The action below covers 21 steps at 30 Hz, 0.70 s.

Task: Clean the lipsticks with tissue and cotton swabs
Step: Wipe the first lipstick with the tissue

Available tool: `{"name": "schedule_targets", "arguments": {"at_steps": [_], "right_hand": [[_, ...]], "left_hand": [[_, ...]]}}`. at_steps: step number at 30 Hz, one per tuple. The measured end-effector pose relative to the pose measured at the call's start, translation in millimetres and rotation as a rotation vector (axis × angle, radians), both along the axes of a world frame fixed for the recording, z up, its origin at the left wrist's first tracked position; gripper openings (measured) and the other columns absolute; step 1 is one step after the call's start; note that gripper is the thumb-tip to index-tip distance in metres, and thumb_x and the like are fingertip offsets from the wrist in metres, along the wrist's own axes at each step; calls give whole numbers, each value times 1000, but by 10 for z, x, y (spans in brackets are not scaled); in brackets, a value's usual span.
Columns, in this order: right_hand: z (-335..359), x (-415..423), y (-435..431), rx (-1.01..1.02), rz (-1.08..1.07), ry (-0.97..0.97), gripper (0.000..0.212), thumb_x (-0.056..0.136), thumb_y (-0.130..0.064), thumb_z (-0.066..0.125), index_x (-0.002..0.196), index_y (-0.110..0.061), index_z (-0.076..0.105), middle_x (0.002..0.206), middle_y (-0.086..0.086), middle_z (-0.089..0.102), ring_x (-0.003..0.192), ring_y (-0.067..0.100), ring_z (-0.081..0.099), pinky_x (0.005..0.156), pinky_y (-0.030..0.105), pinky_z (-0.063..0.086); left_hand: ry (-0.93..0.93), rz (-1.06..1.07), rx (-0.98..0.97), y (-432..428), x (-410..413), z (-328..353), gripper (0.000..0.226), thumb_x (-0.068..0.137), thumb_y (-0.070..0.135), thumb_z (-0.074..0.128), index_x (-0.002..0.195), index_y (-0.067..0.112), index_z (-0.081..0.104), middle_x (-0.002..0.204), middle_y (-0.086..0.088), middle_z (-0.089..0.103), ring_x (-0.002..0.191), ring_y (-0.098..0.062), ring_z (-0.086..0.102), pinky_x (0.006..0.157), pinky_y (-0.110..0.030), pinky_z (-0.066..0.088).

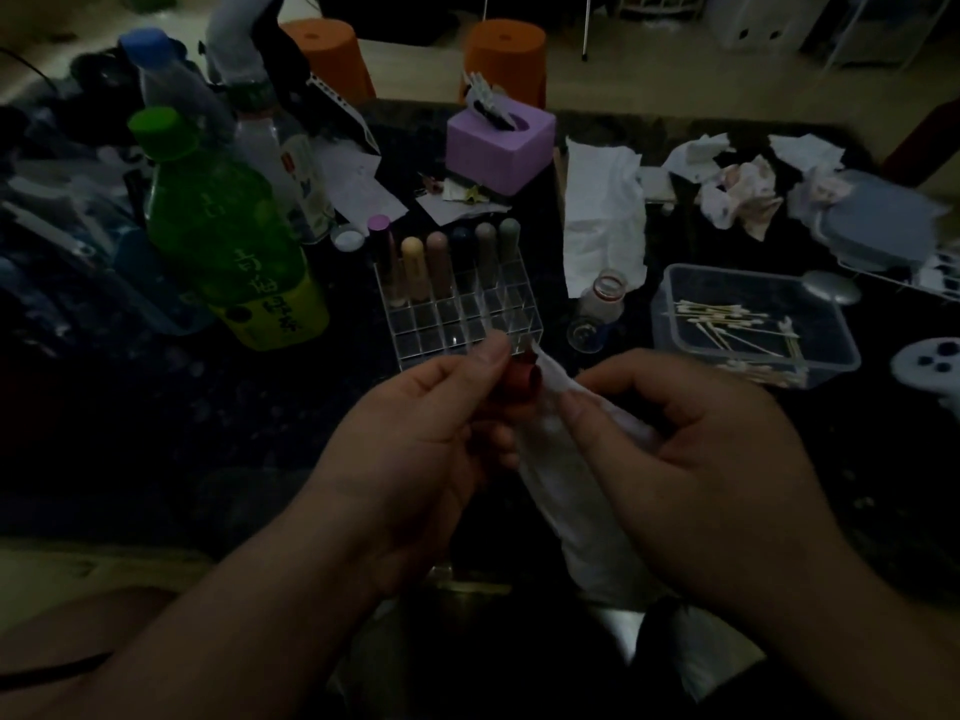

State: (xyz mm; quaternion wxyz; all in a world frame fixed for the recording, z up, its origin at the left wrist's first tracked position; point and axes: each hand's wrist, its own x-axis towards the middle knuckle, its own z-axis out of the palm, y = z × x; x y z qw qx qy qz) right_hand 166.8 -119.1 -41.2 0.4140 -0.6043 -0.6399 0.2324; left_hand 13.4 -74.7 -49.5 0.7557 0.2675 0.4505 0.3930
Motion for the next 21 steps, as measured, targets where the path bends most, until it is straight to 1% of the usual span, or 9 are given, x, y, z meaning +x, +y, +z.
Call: {"name": "schedule_targets", "arguments": {"at_steps": [3, 6, 10, 12, 15, 18, 19, 21], "right_hand": [[-39, 17, 21, 64, 17, -12, 12, 88, -15, 74, 77, -20, 71, 74, -8, 64, 75, 10, 64, 65, 19, 47], [-35, 26, 21, 102, 51, -13, 15, 83, -6, 77, 74, -14, 68, 79, -3, 62, 75, 12, 62, 64, 24, 48], [-44, 28, -6, 177, 64, 8, 15, 80, 2, 77, 74, -9, 68, 80, 0, 65, 77, 15, 64, 65, 30, 50], [-56, 31, -30, 206, 70, 1, 13, 80, 4, 76, 77, -8, 71, 82, -1, 67, 79, 15, 66, 67, 31, 51], [-78, 39, -70, 219, 75, -3, 12, 81, 2, 77, 86, -8, 74, 87, -2, 71, 83, 13, 68, 72, 30, 54], [-82, 28, -97, 244, 86, -19, 9, 83, -3, 77, 91, -7, 76, 91, -1, 72, 87, 12, 69, 75, 28, 54], [-80, 20, -100, 258, 82, -31, 8, 82, -3, 77, 89, -6, 75, 90, 0, 72, 86, 11, 68, 75, 26, 53], [-83, 17, -101, 286, 32, -63, 4, 82, -2, 76, 83, -6, 75, 83, 0, 70, 80, 8, 65, 72, 23, 51]], "left_hand": [[10, -11, 15, 9, 11, -28, 30, 73, 31, 70, 86, 4, 70, 77, -9, 70, 55, -12, 56, 50, -23, 50], [3, -31, 5, 3, 24, -49, 24, 73, 29, 70, 82, 7, 72, 80, -12, 71, 57, -14, 59, 54, -25, 53], [8, -46, 0, -13, 36, -53, 24, 73, 29, 70, 80, 7, 75, 77, -11, 71, 54, -14, 59, 52, -24, 53], [12, -49, -3, -25, 37, -50, 26, 70, 31, 71, 79, 8, 76, 74, -11, 70, 53, -13, 58, 50, -23, 52], [5, -37, -10, -36, 31, -47, 35, 65, 33, 73, 84, 4, 72, 72, -11, 69, 53, -13, 57, 49, -23, 52], [-6, -39, -12, -34, 19, -46, 46, 66, 34, 74, 95, -2, 68, 80, -16, 70, 60, -19, 59, 56, -27, 54], [-10, -37, -15, -33, 12, -45, 45, 69, 33, 73, 97, -2, 68, 82, -16, 70, 61, -19, 59, 56, -27, 54], [-20, -30, -14, -32, -2, -38, 37, 74, 31, 70, 94, -1, 69, 78, -13, 69, 58, -15, 58, 53, -25, 53]]}}
